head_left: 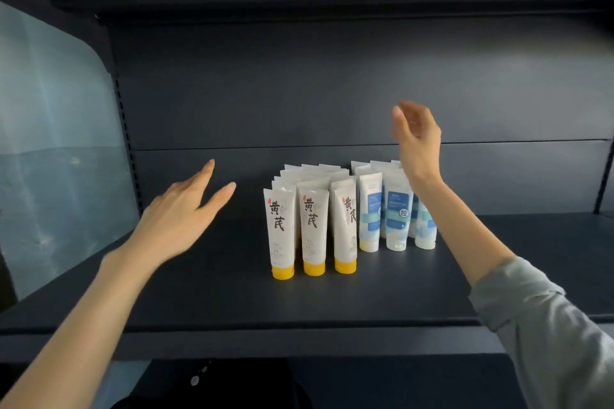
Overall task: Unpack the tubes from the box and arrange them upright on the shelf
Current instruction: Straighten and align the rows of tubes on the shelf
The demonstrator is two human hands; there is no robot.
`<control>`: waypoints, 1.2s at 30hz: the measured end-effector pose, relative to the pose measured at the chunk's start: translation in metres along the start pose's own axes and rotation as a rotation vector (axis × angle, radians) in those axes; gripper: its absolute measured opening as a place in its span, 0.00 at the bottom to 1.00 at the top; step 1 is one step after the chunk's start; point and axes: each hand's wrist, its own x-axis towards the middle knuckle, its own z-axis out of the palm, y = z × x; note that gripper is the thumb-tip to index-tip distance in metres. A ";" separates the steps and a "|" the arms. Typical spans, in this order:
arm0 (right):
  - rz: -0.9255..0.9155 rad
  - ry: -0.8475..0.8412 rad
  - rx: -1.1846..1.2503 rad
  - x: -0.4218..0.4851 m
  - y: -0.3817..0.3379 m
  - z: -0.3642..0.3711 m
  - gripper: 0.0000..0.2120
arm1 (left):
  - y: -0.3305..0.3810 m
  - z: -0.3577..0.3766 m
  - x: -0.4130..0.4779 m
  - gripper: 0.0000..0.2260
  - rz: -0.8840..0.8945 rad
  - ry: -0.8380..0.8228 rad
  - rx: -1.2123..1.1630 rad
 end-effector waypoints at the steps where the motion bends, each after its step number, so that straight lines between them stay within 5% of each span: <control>1: -0.007 -0.016 0.005 0.011 0.001 0.006 0.11 | 0.000 -0.002 0.014 0.36 -0.011 -0.003 -0.015; 7: -0.058 -0.151 0.069 0.077 0.015 0.040 0.02 | 0.006 -0.008 0.100 0.32 0.008 0.017 -0.067; 13: 0.063 -0.395 0.068 0.124 0.037 0.079 0.04 | 0.023 0.006 0.169 0.24 0.103 0.009 -0.094; 21: 0.050 -0.944 -0.551 0.130 0.091 0.114 0.04 | 0.027 0.050 0.223 0.11 0.207 -0.161 -0.259; 36: -0.053 -1.271 -0.951 0.113 0.129 0.141 0.07 | 0.017 0.115 0.264 0.14 0.372 -0.342 -0.035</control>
